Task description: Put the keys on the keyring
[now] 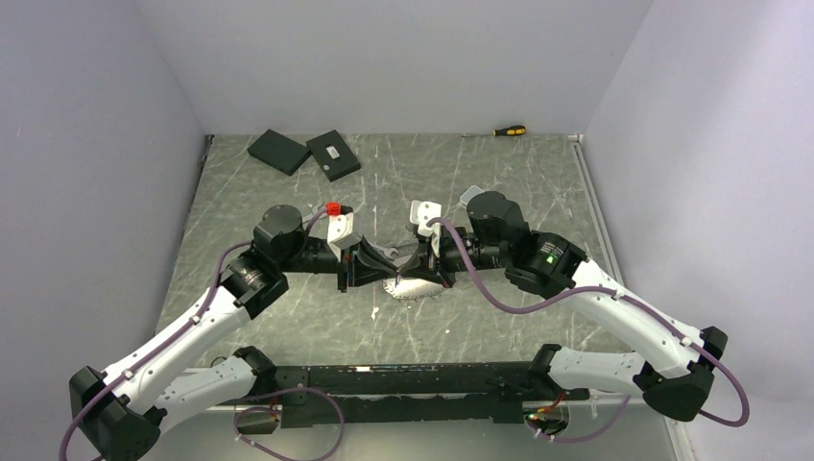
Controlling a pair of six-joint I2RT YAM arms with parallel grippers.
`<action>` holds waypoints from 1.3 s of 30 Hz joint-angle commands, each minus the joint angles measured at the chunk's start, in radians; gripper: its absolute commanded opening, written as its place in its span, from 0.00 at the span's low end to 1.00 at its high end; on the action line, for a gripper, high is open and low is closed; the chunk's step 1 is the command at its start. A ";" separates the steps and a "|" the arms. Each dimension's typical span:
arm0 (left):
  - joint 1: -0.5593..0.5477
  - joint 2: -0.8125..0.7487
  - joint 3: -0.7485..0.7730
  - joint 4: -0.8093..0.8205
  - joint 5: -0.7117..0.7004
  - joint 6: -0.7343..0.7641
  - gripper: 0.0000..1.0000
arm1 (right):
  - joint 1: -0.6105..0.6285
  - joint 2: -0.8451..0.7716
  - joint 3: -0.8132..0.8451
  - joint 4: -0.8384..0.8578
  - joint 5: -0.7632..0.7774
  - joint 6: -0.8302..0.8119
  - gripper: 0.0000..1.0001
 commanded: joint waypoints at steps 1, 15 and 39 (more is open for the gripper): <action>-0.002 -0.016 -0.006 0.056 0.006 -0.022 0.12 | 0.003 -0.005 0.019 0.045 -0.023 0.008 0.00; -0.001 -0.077 -0.009 -0.149 -0.076 0.078 0.00 | 0.003 -0.026 0.004 0.037 0.109 0.049 0.57; -0.002 -0.449 -0.145 -0.504 -0.351 0.046 0.00 | 0.000 0.155 -0.322 0.216 0.354 -0.002 0.61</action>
